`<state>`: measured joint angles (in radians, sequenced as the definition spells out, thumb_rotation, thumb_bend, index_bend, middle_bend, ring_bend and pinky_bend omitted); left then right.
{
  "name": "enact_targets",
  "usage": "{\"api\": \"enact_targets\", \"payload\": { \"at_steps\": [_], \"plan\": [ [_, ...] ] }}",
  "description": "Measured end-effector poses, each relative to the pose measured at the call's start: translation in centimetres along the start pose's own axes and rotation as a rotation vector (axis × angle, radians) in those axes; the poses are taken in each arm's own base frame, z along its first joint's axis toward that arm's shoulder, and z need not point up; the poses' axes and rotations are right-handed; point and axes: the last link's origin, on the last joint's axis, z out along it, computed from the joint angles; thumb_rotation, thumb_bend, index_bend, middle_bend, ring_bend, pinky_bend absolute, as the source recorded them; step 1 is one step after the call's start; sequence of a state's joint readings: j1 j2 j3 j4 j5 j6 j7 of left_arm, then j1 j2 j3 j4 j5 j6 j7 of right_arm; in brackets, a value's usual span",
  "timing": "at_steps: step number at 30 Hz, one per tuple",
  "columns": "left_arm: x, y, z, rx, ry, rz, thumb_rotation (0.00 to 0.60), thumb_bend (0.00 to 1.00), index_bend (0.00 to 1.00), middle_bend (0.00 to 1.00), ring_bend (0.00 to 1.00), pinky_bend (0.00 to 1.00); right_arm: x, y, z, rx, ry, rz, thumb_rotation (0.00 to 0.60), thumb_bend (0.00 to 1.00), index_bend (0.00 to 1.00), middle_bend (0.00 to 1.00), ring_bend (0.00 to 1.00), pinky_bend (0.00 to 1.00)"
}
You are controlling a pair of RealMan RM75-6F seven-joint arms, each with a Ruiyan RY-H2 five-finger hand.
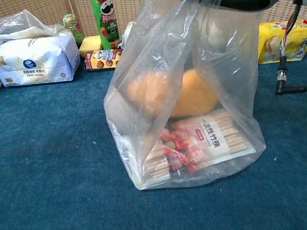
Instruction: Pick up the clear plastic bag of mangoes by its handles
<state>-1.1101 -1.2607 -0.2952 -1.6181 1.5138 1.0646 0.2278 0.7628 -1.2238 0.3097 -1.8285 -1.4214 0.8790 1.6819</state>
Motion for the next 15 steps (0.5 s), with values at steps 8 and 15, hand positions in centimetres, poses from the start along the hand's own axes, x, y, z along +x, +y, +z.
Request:
{"api": "enact_targets", "payload": {
  "at_steps": [8,15],
  "plan": [
    [1.0,-0.9,-2.7,0.045,-0.083,-0.015,0.6,0.15,0.0,0.13,0.04,0.22,0.4,-0.8,-0.3,0.012,0.016,0.017,0.241,0.26,0.56,0.69,0.78,0.64],
    [1.6,-1.9,-6.9,0.113,-0.156,-0.031,0.6,0.14,0.0,0.13,0.04,0.22,0.2,-1.5,-0.8,-0.023,0.022,0.061,0.244,0.26,0.57,0.7,0.82,0.67]
  ]
}}
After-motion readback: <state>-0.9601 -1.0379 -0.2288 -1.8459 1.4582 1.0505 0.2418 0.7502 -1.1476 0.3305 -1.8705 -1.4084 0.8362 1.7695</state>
